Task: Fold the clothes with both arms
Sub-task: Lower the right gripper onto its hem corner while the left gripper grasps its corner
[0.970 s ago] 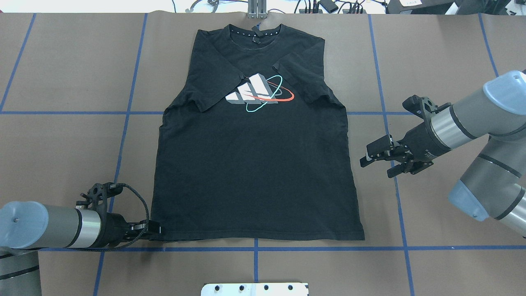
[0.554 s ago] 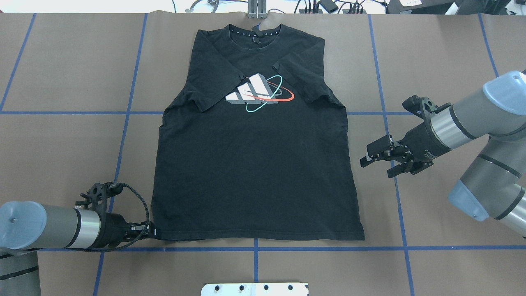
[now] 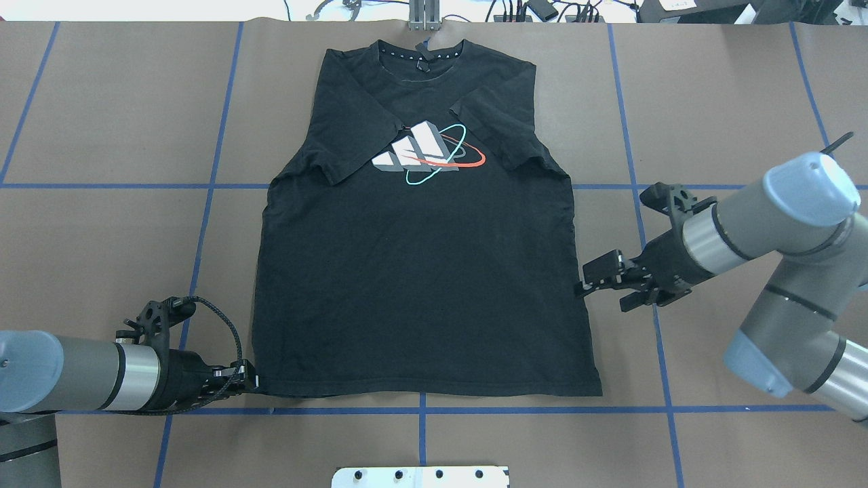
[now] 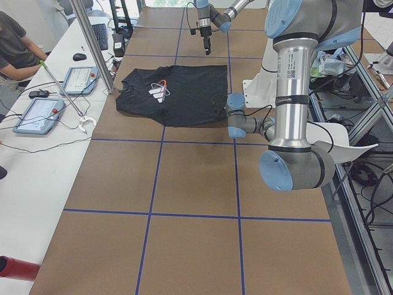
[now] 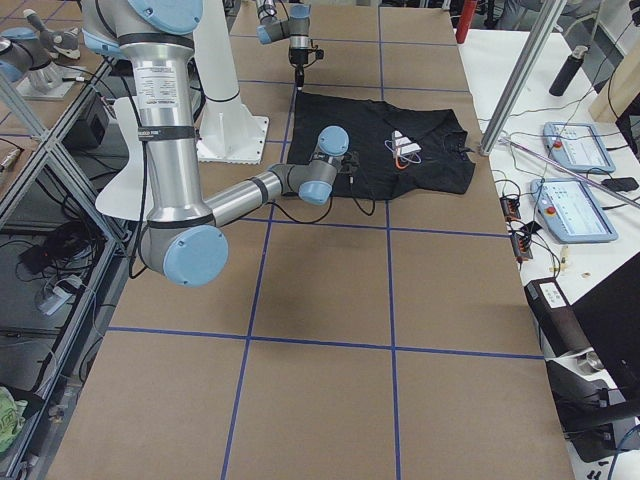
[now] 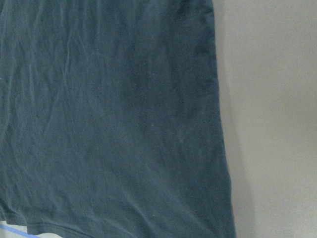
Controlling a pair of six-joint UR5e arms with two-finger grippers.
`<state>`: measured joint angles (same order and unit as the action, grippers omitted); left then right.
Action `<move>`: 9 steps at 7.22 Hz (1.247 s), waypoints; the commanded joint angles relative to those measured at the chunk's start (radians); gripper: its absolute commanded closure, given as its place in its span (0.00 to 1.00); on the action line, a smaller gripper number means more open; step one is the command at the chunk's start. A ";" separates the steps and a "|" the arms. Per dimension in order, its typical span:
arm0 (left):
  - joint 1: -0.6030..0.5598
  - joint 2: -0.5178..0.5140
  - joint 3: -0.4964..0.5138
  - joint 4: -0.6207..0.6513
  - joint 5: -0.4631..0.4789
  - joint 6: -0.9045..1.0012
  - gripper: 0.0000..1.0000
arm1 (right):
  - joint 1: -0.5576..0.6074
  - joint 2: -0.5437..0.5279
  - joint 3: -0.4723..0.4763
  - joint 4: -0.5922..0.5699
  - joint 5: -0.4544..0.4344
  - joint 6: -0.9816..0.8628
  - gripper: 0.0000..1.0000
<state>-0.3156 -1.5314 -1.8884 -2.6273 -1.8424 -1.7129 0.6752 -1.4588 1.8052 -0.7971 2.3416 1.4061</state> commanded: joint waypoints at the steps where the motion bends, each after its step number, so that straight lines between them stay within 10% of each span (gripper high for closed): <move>1: -0.004 -0.001 -0.009 0.000 0.006 -0.002 1.00 | -0.100 -0.012 0.010 -0.007 -0.096 0.001 0.00; 9: 0.001 -0.006 -0.015 0.001 0.009 -0.005 1.00 | -0.236 -0.084 0.054 -0.010 -0.134 0.092 0.13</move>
<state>-0.3156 -1.5392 -1.9050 -2.6262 -1.8331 -1.7180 0.4507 -1.5395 1.8571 -0.8068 2.2092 1.4841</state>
